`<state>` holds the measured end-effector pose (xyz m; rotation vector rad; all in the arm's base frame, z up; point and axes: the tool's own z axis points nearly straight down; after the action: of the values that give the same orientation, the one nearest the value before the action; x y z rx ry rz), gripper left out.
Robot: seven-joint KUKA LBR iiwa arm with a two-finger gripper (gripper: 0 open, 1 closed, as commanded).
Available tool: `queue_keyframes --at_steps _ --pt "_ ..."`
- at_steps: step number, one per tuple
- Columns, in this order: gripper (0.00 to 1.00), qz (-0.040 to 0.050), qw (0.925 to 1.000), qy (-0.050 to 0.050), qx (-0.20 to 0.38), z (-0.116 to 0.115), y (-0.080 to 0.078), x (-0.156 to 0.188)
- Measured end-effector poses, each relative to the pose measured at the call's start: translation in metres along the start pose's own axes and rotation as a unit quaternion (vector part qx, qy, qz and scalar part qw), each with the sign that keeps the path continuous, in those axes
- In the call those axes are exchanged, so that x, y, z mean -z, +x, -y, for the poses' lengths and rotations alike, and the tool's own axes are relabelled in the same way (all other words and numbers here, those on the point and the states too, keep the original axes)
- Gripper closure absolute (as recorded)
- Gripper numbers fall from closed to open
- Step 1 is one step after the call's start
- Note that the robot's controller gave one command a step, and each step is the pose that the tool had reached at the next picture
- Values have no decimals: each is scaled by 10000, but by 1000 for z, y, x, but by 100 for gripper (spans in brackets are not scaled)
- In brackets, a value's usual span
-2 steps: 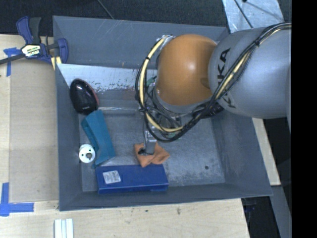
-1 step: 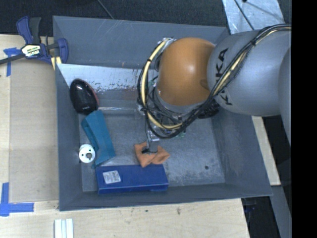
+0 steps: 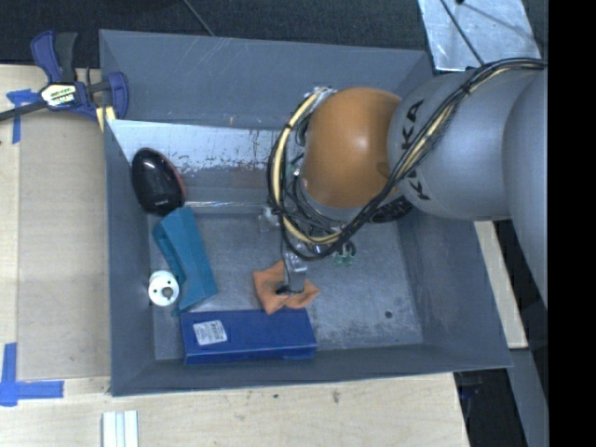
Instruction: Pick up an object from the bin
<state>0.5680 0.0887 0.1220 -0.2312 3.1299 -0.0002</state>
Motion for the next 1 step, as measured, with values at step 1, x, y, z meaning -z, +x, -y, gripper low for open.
queue_keyframes --at_steps 1 --pt "100 4 9989 -3 464 24 42 -37"
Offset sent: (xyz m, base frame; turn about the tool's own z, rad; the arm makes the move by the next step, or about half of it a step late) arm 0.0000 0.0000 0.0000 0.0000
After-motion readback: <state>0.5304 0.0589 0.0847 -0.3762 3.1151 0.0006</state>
